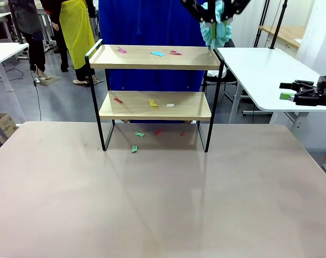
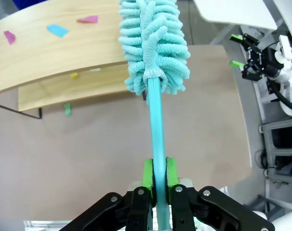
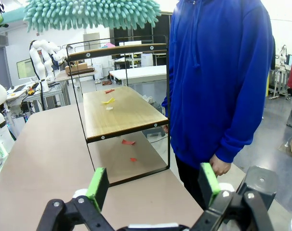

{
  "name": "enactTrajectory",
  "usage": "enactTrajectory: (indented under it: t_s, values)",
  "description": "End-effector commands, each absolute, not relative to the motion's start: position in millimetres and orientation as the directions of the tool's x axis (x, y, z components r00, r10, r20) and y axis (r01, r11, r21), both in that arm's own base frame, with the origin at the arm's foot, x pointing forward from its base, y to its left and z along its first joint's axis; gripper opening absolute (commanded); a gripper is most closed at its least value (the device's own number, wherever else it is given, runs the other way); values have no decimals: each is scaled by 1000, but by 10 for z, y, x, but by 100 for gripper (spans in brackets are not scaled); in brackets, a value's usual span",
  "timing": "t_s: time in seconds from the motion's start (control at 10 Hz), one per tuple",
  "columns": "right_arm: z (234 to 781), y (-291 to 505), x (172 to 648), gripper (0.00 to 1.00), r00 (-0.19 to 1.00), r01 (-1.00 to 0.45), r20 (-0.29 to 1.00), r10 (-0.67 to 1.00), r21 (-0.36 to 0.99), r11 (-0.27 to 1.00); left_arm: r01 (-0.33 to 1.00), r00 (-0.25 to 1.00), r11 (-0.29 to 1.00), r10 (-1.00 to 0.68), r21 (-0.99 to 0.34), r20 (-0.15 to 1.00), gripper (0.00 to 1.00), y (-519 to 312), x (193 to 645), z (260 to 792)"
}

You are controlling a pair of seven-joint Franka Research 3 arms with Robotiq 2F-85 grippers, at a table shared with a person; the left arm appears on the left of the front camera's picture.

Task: Clean the shelf.
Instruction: Clean the specific section of the Shelf indicated by the human with the Duster.

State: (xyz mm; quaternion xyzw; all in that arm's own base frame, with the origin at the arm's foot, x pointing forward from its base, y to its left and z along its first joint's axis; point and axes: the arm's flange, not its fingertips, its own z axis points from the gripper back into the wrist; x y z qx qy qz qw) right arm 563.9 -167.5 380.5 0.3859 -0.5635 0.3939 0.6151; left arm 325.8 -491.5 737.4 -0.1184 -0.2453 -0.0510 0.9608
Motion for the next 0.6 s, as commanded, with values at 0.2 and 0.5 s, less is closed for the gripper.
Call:
enactTrajectory:
  t_s: [0.2, 0.5]
  values:
    - [3840, -1658, 5639, 100, 64, -918, 996, 57, 37, 394, 77, 813, 965, 86, -253, 577, 13, -5114, 3366, 7078]
    - [3840, -1658, 5639, 100, 64, -918, 996, 57, 37, 394, 33, 803, 970, 118, -242, 584, 13, -5034, 3418, 6946]
